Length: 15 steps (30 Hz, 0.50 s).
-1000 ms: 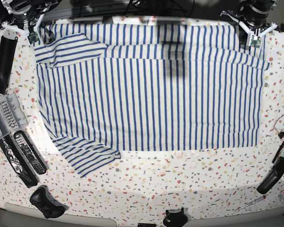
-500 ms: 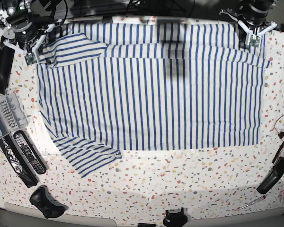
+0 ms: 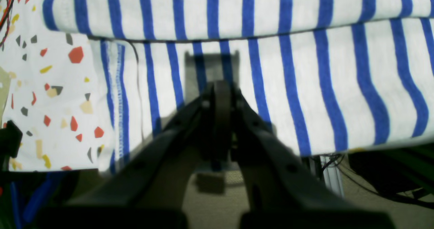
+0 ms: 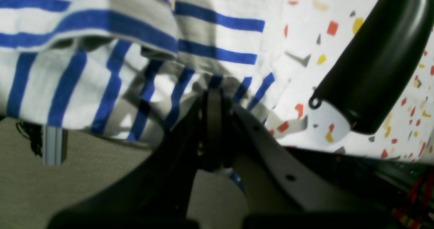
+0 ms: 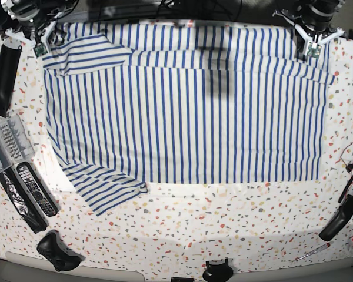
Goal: Layout the t-shirt on the table in an organized manner, then fold the t-shirt properly
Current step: 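Grasp the collar edge with both grippers and drag it away from the hem, then release the collar and move both grippers to the shirt's side edges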
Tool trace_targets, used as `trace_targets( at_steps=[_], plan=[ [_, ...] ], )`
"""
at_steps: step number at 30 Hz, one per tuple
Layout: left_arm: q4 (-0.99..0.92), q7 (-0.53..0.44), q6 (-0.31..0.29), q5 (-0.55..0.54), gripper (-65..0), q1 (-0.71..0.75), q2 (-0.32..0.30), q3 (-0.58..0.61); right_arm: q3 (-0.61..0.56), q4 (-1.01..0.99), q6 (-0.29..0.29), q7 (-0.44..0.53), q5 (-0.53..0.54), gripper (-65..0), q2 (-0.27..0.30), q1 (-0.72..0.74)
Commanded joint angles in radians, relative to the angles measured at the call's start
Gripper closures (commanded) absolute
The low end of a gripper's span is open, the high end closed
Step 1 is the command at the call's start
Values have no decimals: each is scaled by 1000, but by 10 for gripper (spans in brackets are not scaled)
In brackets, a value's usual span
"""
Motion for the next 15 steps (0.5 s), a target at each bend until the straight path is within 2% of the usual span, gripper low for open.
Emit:
trace_targets(
  at_steps=[1,6,12,15],
  plan=[
    [3,47,-3,5,0,17,-6,-1,9,12,-4,-9,-5,0,11,-10],
    [3,47,-2,4,0,17,-24,-1,9,27,-51,-7,-89,0,11,-7],
    [55,34,2,5,0,16,-100,-1,9,89,-115,0,-129,0,13,-2],
    [117,29,63,7,0,14,-136,-1,10,135,-131,1,-130,0,14,-2]
  ],
)
